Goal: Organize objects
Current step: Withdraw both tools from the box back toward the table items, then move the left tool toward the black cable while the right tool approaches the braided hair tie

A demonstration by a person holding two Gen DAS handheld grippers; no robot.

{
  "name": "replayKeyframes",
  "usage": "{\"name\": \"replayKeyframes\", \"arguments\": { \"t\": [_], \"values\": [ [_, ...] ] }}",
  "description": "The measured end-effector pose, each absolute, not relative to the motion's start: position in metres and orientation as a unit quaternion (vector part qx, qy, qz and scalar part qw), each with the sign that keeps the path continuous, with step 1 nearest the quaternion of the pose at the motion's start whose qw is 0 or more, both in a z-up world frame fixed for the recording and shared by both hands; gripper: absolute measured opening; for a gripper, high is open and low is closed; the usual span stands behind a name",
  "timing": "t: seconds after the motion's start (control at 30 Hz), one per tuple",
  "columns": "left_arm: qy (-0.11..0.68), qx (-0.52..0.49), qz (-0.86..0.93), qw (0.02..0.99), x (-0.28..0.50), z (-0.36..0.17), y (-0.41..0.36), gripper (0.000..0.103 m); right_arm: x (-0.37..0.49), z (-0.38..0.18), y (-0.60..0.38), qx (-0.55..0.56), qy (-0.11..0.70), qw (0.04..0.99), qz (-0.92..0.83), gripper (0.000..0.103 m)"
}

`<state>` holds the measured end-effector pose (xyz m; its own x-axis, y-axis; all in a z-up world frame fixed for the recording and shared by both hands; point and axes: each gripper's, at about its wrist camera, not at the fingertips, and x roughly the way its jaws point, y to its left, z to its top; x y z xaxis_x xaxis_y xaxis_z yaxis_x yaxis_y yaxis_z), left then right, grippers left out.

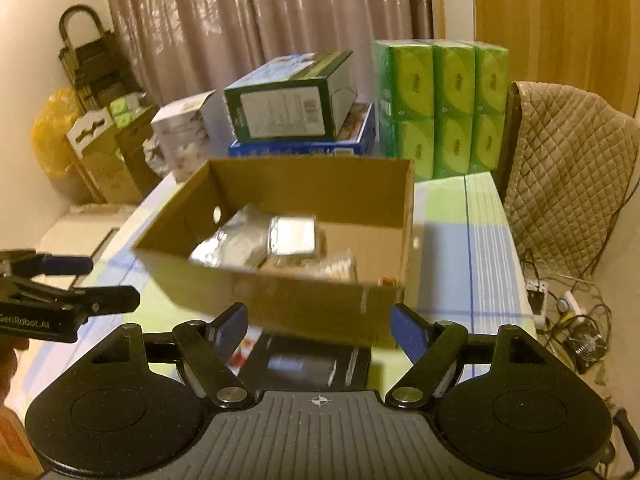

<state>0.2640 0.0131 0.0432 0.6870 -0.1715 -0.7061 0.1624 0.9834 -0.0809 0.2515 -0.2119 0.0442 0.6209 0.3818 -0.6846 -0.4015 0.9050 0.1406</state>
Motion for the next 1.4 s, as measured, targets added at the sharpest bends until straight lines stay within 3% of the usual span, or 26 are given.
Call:
{"name": "replayKeyframes", "arguments": {
  "t": [0.17,0.6,1.4],
  "values": [
    [0.381,0.002,-0.086,0.92,0.225,0.043,0.009,0.102,0.208,0.041,-0.218,-0.01,0.373,0.901,0.22,0.075],
    [0.379,-0.006,-0.071,0.923,0.152,0.03,0.009,0.102,0.132,0.02,-0.256,0.011,0.376,0.905,0.199,0.075],
    [0.403,-0.018,-0.075,0.912,0.124,0.0,-0.002,0.102,0.111,-0.002,-0.266,0.031,0.407,0.894,0.184,0.075]
  ]
}}
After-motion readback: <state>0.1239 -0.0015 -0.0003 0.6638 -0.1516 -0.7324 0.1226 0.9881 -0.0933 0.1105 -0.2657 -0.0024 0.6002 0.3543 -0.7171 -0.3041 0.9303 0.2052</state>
